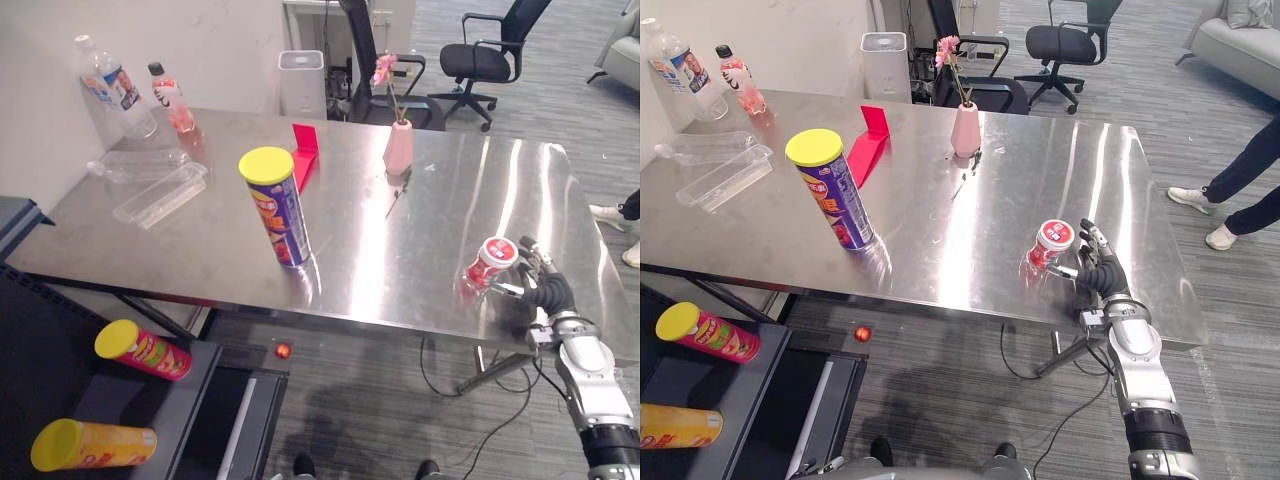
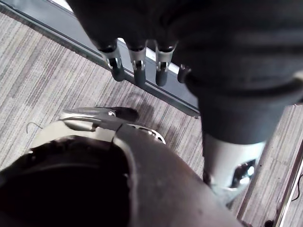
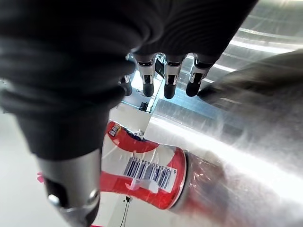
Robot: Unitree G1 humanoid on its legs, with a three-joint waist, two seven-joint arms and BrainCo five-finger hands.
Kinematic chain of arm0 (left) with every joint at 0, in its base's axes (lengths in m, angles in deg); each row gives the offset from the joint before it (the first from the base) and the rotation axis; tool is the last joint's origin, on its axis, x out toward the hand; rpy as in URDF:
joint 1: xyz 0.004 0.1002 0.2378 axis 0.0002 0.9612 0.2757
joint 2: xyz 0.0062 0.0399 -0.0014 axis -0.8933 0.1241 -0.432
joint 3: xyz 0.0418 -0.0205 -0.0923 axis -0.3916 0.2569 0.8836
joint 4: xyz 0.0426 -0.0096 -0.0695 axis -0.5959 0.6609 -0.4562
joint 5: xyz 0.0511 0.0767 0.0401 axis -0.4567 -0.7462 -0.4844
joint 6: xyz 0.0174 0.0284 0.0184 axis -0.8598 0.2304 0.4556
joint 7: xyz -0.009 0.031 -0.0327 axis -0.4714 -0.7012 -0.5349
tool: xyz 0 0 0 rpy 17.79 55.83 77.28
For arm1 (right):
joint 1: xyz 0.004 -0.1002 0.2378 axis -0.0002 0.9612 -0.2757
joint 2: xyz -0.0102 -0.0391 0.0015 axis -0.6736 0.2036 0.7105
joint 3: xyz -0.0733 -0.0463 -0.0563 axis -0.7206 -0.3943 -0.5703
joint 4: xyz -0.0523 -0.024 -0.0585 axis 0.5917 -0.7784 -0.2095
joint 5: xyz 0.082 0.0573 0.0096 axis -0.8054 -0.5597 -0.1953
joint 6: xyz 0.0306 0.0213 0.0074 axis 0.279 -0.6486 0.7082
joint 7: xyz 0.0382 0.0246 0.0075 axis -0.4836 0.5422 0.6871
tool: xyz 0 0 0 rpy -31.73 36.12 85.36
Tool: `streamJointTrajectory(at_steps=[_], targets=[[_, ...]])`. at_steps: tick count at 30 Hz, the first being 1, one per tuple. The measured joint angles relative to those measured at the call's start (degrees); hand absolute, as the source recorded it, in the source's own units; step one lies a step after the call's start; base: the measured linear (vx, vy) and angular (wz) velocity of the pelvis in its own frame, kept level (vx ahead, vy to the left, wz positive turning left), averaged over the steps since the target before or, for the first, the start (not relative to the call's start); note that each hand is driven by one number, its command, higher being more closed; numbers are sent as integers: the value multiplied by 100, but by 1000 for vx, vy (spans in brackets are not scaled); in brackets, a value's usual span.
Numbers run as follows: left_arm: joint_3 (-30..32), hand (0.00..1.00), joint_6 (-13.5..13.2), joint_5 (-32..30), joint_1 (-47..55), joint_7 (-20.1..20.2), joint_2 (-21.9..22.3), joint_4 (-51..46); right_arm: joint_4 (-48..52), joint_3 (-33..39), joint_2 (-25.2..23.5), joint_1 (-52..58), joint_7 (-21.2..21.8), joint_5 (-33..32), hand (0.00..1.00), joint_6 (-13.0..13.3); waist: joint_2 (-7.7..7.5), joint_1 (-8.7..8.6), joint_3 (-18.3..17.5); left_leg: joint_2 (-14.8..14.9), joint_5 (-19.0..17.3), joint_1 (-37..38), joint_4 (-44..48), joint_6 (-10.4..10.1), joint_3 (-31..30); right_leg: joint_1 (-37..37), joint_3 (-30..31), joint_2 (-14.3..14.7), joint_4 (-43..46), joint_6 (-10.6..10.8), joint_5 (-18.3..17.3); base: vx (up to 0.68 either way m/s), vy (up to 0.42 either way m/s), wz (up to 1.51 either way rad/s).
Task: Put the gum and the chips on the shelf.
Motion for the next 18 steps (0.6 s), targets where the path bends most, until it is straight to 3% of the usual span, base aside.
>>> streamJointTrajectory(at_steps=[16,17,18], targets=[[-6,0,1,-2,-1,2,22,-77,29,-206,61,-231,249,32,0,-1,39,33,112,0,38,-61,0,15,-140,6,-76,-11,62,-11,-7,0,-3,4],[-7,0,1,-3,-1,2,22,-86,35,-228,61,-231,250,33,100,-1,39,34,122,0,39,-60,0,16,-140,6,-75,-11,62,-11,-7,0,0,0],[-8,0,0,-4,-1,2,23,-115,54,-227,62,-234,250,35,100,0,44,36,137,0,41,-61,0,18,-140,5,-75,-13,65,-11,-7,0,0,0]])
